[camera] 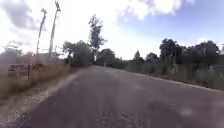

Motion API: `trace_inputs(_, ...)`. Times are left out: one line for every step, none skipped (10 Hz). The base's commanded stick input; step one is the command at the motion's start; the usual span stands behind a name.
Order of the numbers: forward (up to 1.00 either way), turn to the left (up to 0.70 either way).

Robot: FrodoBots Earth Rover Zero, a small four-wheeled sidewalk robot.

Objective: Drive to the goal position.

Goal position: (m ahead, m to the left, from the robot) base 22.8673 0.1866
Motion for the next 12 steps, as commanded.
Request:
trace_inputs(1.0,0.0)
trace_inputs(1.0,0.0)
trace_inputs(1.0,0.0)
trace_inputs(1.0,0.0)
trace_inputs(1.0,0.0)
trace_inputs(1.0,0.0)
trace_inputs(1.0,0.0)
trace_inputs(1.0,0.0)
trace_inputs(1.0,0.0)
trace_inputs(1.0,0.0)
trace_inputs(1.0,0.0)
trace_inputs(1.0,0.0)
